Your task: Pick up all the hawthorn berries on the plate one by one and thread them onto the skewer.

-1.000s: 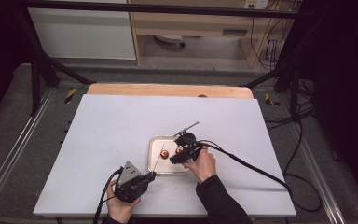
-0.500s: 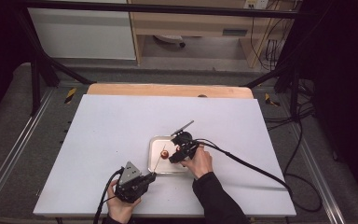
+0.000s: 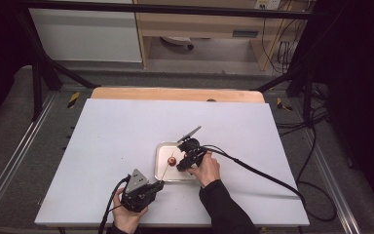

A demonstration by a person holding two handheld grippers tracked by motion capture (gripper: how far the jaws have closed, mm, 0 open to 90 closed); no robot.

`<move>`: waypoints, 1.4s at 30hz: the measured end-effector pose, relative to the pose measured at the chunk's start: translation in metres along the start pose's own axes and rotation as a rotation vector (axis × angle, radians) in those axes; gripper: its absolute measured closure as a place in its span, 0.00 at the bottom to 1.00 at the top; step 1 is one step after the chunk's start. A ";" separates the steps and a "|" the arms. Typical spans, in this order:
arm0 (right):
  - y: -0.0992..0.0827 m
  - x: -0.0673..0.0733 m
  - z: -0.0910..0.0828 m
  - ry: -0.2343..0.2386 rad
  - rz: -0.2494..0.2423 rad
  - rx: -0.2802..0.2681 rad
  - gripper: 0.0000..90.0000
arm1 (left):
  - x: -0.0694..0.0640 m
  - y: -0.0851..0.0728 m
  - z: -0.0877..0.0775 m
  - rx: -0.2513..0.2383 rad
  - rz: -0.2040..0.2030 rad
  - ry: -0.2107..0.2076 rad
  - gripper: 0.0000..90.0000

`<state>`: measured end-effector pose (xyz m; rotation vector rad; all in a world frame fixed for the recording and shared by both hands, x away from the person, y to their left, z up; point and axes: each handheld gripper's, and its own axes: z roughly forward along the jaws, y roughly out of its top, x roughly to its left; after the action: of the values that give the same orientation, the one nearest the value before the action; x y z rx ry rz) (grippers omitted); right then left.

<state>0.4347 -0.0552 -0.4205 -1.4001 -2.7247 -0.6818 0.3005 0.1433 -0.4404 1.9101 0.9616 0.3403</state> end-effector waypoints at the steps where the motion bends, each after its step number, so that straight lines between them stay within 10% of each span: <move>1: 0.000 0.000 0.000 0.000 0.000 0.000 0.67 | 0.000 0.000 0.000 -0.002 0.000 0.001 0.98; 9: -0.003 0.002 -0.032 0.057 -0.002 -0.118 0.67 | -0.004 0.000 0.001 -0.018 0.004 0.004 0.98; 26: -0.033 -0.029 -0.090 0.281 0.164 -0.664 0.67 | -0.024 0.008 0.011 -0.078 0.004 -0.014 0.98; 42: -0.040 -0.028 -0.100 0.373 0.231 -0.876 0.67 | -0.043 0.020 0.026 -0.111 -0.019 -0.024 0.98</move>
<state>0.4010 -0.1350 -0.3509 -1.4252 -1.9722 -2.0086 0.2972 0.0901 -0.4302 1.7994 0.9263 0.3519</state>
